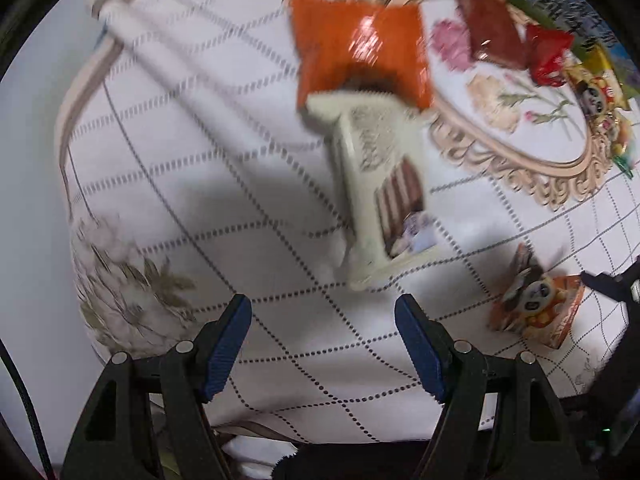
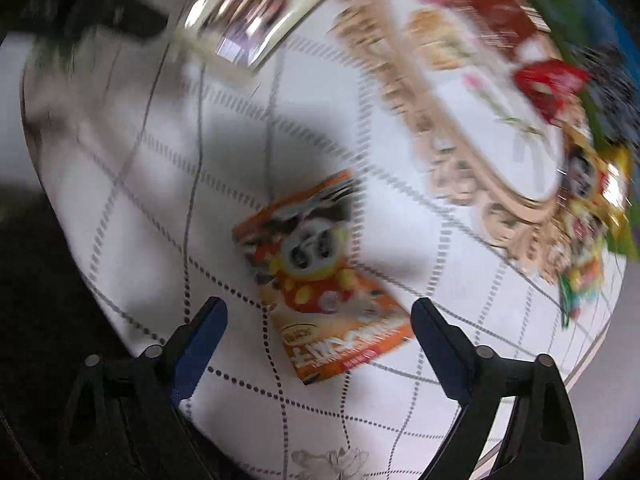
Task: Organize snacks
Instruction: 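Grasp the Franzzi cookie pack with the left tool while the right tool grasps the panda-print bag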
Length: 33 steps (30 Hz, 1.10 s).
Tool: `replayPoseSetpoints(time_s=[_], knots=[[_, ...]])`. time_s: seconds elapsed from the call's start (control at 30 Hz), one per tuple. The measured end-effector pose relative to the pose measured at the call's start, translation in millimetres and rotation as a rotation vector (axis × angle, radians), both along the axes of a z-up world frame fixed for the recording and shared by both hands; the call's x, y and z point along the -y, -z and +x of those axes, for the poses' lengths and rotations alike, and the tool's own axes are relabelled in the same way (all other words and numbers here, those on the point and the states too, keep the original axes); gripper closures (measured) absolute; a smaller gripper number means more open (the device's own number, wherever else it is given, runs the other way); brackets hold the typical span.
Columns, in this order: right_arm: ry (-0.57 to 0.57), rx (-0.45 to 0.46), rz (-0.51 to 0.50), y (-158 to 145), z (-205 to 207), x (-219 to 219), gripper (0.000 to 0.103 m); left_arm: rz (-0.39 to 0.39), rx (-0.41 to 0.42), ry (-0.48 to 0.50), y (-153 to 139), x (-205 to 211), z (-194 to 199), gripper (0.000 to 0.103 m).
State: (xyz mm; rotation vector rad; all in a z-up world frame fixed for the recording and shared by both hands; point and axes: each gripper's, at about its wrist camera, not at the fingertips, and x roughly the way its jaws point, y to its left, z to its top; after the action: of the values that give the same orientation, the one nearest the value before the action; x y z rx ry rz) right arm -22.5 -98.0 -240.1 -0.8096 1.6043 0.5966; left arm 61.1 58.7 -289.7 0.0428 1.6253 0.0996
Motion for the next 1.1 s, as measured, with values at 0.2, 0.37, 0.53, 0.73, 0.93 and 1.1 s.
replayPoseSetpoints(time_s=[0.2,0.37,0.53,0.73,0.93,1.1], knots=[[0.053,0.003,-0.037,22.9,9.8,7.3,0.041,-0.063,0.001,-0.064,5.6,-5.0,9.0,0.03],[0.589,-0.022,0.126,2.4,75.4,77.0,0.043,-0.123,0.016,-0.095,4.0,1.1,35.7,0.03],[1.147,-0.058,0.306,-1.1,108.4,173.6,0.043,-0.102,-0.021,-0.032,26.2,28.4,58.5,0.03],[1.294,-0.099,0.358,5.2,110.5,208.5,0.033,-0.08,-0.022,0.075,48.9,73.7,76.9,0.051],[1.261,-0.056,0.34,-5.8,95.0,198.7,0.029,-0.147,-0.01,0.161,38.8,125.1,79.1,0.05],[1.229,-0.036,0.321,-17.6,118.9,188.8,0.029,-0.216,-0.052,0.107,49.7,132.3,91.3,0.048]])
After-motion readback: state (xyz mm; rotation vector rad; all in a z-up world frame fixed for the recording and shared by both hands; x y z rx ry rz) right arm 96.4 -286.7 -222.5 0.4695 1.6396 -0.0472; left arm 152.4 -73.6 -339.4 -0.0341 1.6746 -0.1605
